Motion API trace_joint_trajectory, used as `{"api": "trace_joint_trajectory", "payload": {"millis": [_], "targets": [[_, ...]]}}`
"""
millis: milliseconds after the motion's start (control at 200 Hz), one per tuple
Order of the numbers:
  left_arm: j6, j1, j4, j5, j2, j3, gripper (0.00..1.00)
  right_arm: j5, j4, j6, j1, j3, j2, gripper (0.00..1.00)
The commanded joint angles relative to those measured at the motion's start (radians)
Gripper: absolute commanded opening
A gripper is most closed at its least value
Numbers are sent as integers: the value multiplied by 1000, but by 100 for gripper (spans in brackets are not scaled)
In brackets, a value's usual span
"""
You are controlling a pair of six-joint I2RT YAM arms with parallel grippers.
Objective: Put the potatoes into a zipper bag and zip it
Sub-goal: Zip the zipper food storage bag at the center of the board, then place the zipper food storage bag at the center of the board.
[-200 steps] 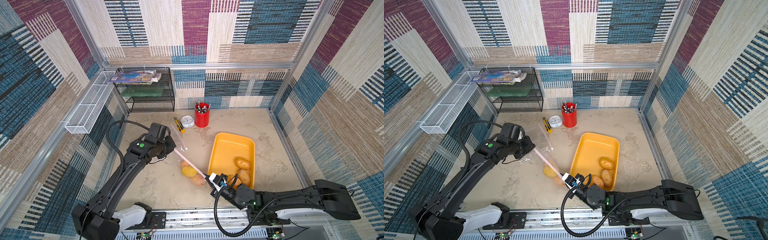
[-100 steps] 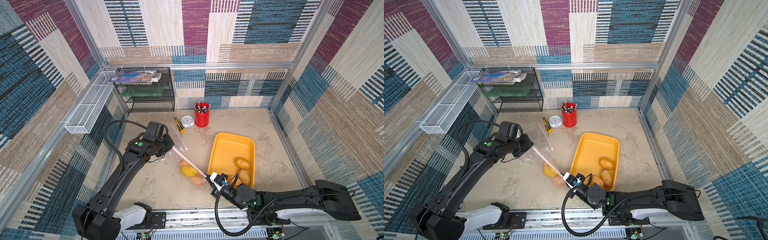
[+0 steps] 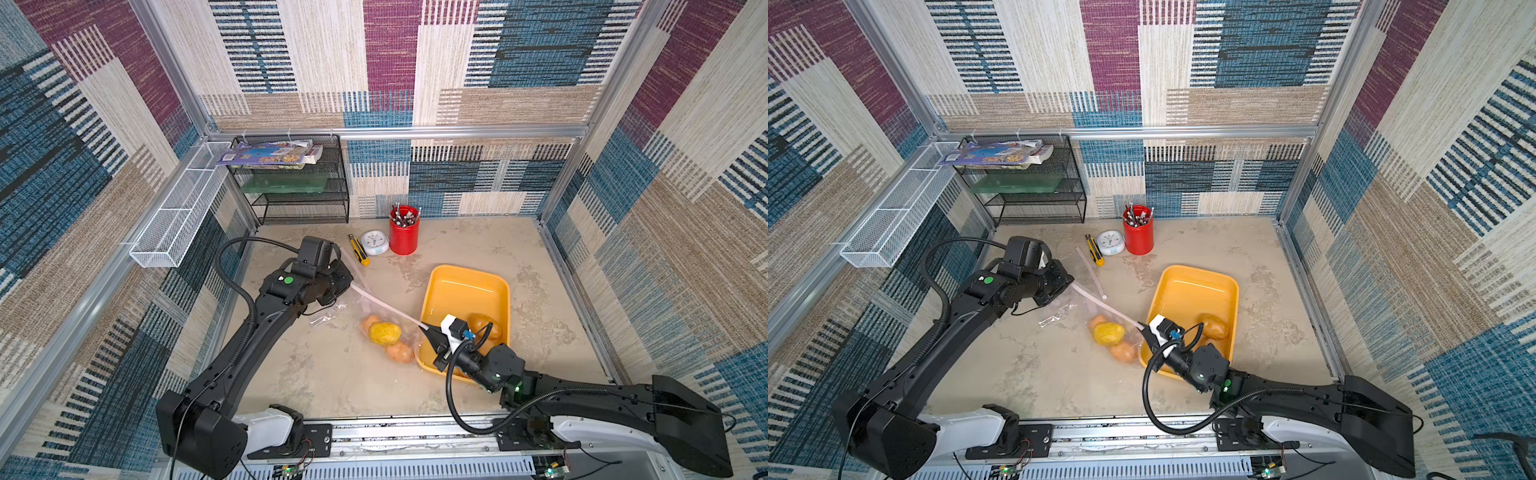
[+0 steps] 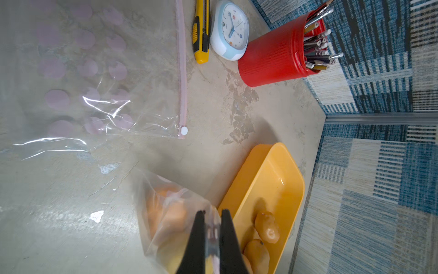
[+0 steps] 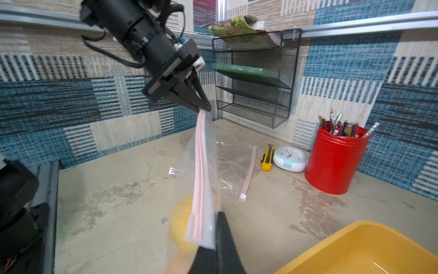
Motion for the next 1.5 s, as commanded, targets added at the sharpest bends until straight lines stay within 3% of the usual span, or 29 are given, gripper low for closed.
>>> {"api": "trace_joint_trajectory", "payload": {"millis": [0, 180, 481, 681, 796, 846, 957, 1087, 1262, 1382, 1442, 1497], "targets": [[-66, 3, 75, -13, 40, 28, 0, -195, 44, 122, -124, 27, 26, 0], [-120, -10, 119, 16, 171, 131, 0, -313, 38, 185, -279, 106, 123, 0], [-31, -35, 55, -34, 497, 501, 0, -342, 39, 237, -409, 269, 346, 0], [28, -47, -28, 56, 768, 817, 0, -309, 72, 243, -432, 283, 418, 0], [21, -58, -71, 60, 853, 913, 0, -279, 64, 230, -452, 284, 429, 0], [21, -62, -78, 48, 864, 922, 15, -281, 63, 239, -473, 288, 442, 0], [39, -78, -110, -53, 839, 917, 48, -320, 54, 267, -517, 311, 494, 1], [83, -85, -125, -138, 761, 883, 63, -337, 51, 277, -535, 340, 543, 0], [100, -86, -108, -268, 555, 722, 74, -314, -4, 277, -546, 403, 581, 1], [101, -86, 66, -350, 340, 423, 73, -320, -32, 284, -564, 437, 607, 4], [80, -86, 164, -394, 233, 247, 75, -327, -45, 291, -575, 447, 615, 10], [55, -84, 215, -438, 155, 117, 76, -340, -51, 294, -585, 451, 612, 23]]}}
